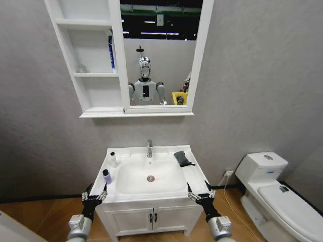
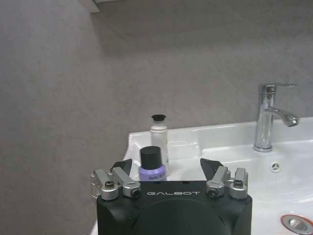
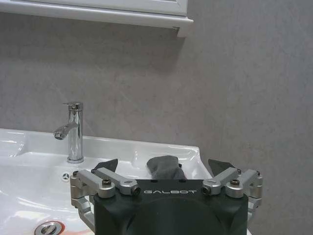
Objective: Move facial cleanser and shampoo from washbasin to cabinet, then wipe washbasin with towel.
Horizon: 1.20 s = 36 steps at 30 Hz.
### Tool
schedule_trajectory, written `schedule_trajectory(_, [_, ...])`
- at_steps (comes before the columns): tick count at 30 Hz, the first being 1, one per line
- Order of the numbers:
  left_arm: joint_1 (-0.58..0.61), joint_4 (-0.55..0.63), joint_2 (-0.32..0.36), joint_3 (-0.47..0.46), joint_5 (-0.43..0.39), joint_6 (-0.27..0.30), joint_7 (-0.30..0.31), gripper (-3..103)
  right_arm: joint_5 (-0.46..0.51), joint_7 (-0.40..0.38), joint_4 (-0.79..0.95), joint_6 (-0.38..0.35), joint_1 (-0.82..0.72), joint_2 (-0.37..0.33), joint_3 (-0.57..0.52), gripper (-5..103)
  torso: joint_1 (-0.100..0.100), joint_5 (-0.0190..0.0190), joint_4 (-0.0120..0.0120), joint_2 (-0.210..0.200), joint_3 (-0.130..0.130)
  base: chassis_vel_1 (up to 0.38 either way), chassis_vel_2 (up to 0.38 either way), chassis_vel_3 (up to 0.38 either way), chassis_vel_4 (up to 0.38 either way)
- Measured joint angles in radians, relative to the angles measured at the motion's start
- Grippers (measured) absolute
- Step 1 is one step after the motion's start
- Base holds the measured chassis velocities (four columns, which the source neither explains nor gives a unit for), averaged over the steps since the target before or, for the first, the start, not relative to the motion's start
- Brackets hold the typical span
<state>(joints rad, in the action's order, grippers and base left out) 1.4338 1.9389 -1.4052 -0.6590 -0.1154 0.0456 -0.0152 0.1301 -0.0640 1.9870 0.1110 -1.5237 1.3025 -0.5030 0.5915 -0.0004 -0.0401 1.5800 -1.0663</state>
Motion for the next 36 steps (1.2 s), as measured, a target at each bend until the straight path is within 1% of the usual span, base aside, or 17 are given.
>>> schedule_trajectory(5, [-0.043, -0.042, -0.01, 0.038, 0.018, 0.01, 0.011, 79, -0.003, 0.008, -0.002, 0.01, -0.004, 0.0, 0.0, 100, -0.001, 0.0003, 0.0003, 0.0, 0.0, 0.038, -0.023, -0.045, 0.011])
schedule_trajectory(6, [-0.065, -0.073, -0.017, 0.035, 0.022, 0.01, 0.019, 79, -0.003, 0.014, -0.011, 0.021, 0.002, -0.005, 0.005, 100, -0.001, 0.0004, 0.0007, 0.001, 0.0, 0.0, 0.0, 0.0, 0.0])
schedule_trajectory(11, [-0.108, -0.115, -0.022, 0.024, 0.022, 0.008, 0.03, 79, -0.003, 0.018, -0.018, 0.033, 0.001, -0.012, 0.008, 100, -0.001, 0.0005, 0.0008, 0.0, 0.0, 0.0, 0.0, 0.0, 0.0])
schedule_trajectory(12, [-0.147, -0.154, -0.016, 0.024, 0.021, 0.009, 0.035, 79, -0.004, 0.019, -0.019, 0.037, -0.003, -0.014, 0.008, 100, 0.0, 0.0005, 0.0003, 0.0, 0.0, 0.0, 0.0, 0.0, 0.0])
schedule_trajectory(16, [-0.198, -0.21, -0.004, 0.023, 0.02, 0.009, 0.04, 79, -0.005, 0.019, -0.018, 0.038, -0.004, -0.015, 0.006, 100, 0.0, 0.0003, 0.0003, 0.0, 0.0, 0.0, 0.0, 0.0, 0.0])
schedule_trajectory(17, [-0.222, -0.239, 0.001, 0.022, 0.019, 0.011, 0.042, 82, -0.005, 0.019, -0.016, 0.038, -0.004, -0.016, 0.005, 100, 0.0, 0.0005, 0.0004, 0.0, 0.0, 0.0, 0.0, 0.0, 0.0])
schedule_trajectory(21, [-0.263, -0.294, 0.008, 0.021, 0.019, 0.013, 0.044, 78, -0.003, 0.018, -0.014, 0.038, -0.007, -0.02, 0.0, 100, 0.0, 0.0004, 0.0005, 0.0, 0.0, 0.0, 0.0, 0.0, 0.0])
schedule_trajectory(22, [-0.278, -0.314, 0.008, 0.022, 0.018, 0.014, 0.044, 76, -0.002, 0.017, -0.014, 0.039, -0.01, -0.022, -0.004, 100, 0.0, 0.0004, 0.0005, 0.0, 0.0, 0.0, 0.0, 0.0, 0.0])
schedule_trajectory(24, [-0.299, -0.343, 0.008, 0.022, 0.018, 0.016, 0.039, 67, 0.0, 0.017, -0.015, 0.042, -0.014, -0.025, -0.012, 100, 0.0, 0.0003, 0.0004, 0.0, 0.0, 0.0, 0.0, 0.0, 0.0])
schedule_trajectory(25, [-0.299, -0.343, 0.008, 0.022, 0.018, 0.016, 0.039, 67, 0.0, 0.017, -0.015, 0.042, -0.014, -0.025, -0.012, 100, 0.0, 0.0003, 0.0004, 0.0, 0.0, 0.0, 0.0, 0.0, 0.0])
schedule_trajectory(27, [-0.311, -0.359, 0.007, 0.023, 0.015, 0.016, 0.027, 56, 0.002, 0.016, -0.018, 0.044, -0.014, -0.027, -0.018, 100, 0.0, 0.0004, 0.0005, 0.0, 0.0, 0.0, 0.0, 0.0, 0.0])
schedule_trajectory(28, [-0.311, -0.359, 0.007, 0.023, 0.015, 0.016, 0.027, 56, 0.002, 0.016, -0.018, 0.044, -0.014, -0.027, -0.018, 100, 0.0, 0.0004, 0.0005, 0.0, 0.0, 0.0, 0.0, 0.0, 0.0])
schedule_trajectory(29, [-0.313, -0.362, 0.007, 0.024, 0.015, 0.016, 0.023, 50, 0.003, 0.015, -0.02, 0.044, -0.014, -0.027, -0.019, 100, 0.0, 0.0004, 0.0004, 0.0, 0.0, 0.0, 0.0, 0.0, 0.0])
schedule_trajectory(30, [-0.313, -0.362, 0.007, 0.024, 0.015, 0.016, 0.023, 50, 0.003, 0.015, -0.02, 0.044, -0.014, -0.027, -0.019, 100, 0.0, 0.0004, 0.0004, 0.0, 0.0, 0.0, 0.0, 0.0, 0.0])
schedule_trajectory(32, [-0.316, -0.365, 0.007, 0.027, 0.014, 0.015, 0.017, 42, 0.003, 0.014, -0.023, 0.044, -0.011, -0.025, -0.02, 100, 0.0, 0.0006, 0.0006, 0.0, 0.0, 0.0, 0.0, 0.0, 0.0])
schedule_trajectory(34, [-0.315, -0.363, 0.01, 0.032, 0.011, 0.015, 0.016, 42, 0.003, 0.014, -0.023, 0.044, -0.01, -0.025, -0.019, 100, 0.0, 0.0004, 0.0006, 0.0, 0.0, 0.0, 0.0, 0.0, 0.0])
schedule_trajectory(36, [-0.307, -0.32, 0.042, 0.047, -0.025, 0.036, 0.021, 42, 0.003, 0.014, -0.024, 0.044, -0.008, -0.026, -0.018, 100, 0.0, 0.0001, 0.0006, 0.0, 0.0, 0.0, 0.0, 0.0, 0.0])
